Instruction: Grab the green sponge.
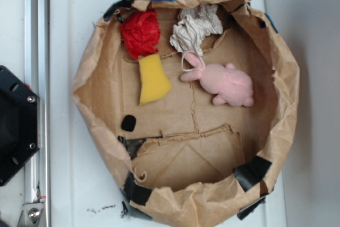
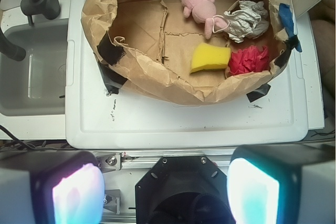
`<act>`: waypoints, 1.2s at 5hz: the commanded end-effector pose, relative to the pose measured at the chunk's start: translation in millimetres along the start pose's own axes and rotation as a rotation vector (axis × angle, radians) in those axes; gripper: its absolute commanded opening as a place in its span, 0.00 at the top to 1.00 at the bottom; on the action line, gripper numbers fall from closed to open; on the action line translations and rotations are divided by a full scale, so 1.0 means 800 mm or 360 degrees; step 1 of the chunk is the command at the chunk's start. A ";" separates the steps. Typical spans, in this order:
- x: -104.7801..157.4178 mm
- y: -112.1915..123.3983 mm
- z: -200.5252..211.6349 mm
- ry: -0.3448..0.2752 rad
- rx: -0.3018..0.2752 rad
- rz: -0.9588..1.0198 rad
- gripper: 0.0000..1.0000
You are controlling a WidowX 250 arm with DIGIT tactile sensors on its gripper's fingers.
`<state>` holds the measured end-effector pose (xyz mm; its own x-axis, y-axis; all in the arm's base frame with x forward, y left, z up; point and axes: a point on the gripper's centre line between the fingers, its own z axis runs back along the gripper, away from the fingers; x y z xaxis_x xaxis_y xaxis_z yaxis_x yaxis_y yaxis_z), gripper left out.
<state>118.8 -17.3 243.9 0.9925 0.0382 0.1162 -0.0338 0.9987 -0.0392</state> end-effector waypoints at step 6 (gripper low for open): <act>0.106 0.046 -0.112 -0.0176 0.0026 0.1461 0.00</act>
<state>213.3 9.5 154.4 0.5778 0.8076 0.1176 -0.7988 0.5892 -0.1214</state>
